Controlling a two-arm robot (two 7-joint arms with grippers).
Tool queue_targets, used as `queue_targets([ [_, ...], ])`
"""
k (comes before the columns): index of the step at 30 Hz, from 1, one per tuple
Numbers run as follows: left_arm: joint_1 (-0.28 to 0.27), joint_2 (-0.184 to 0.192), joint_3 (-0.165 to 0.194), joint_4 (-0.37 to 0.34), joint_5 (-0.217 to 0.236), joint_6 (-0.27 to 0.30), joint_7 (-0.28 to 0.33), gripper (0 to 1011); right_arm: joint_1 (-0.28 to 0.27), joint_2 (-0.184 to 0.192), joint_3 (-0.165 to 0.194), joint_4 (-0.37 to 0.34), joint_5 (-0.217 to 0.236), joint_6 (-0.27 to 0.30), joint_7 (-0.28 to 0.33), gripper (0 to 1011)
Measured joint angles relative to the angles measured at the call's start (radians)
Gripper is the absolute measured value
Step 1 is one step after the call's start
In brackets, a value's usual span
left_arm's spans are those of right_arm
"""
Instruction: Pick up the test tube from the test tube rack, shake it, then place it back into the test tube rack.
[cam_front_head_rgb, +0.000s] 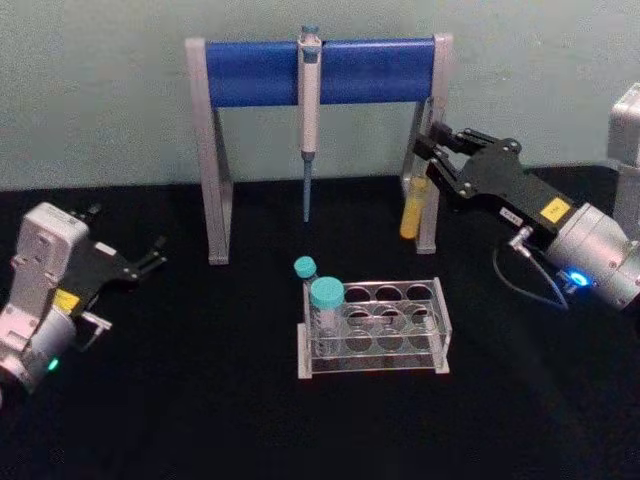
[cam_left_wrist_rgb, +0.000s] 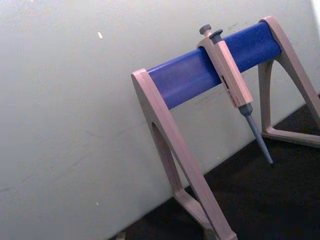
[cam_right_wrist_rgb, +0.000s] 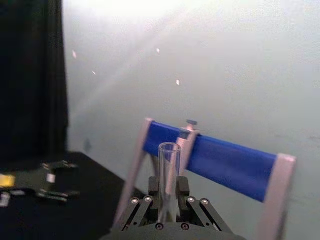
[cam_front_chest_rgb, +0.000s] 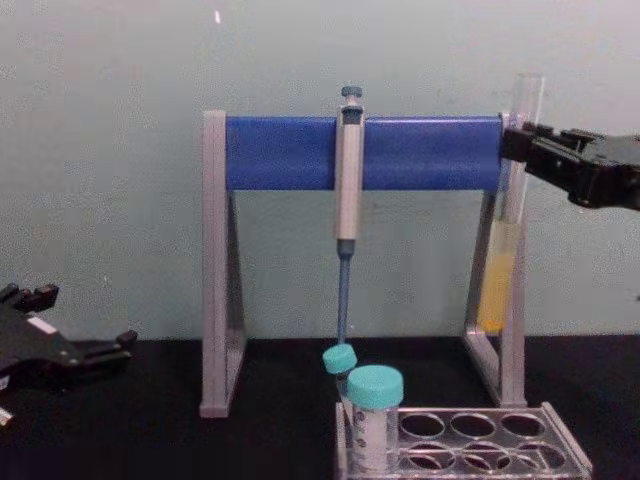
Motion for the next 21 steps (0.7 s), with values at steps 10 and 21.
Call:
queue_targets([
  [10,0.0,0.0,0.0,0.0,0.0,0.0,0.0,1001,0.003,0.034,-0.001,0.005,0.138,0.054,0.131,227],
  [21,0.0,0.0,0.0,0.0,0.0,0.0,0.0,1001,-0.012,0.082,-0.019,-0.008,0.125,0.025,0.133,227],
])
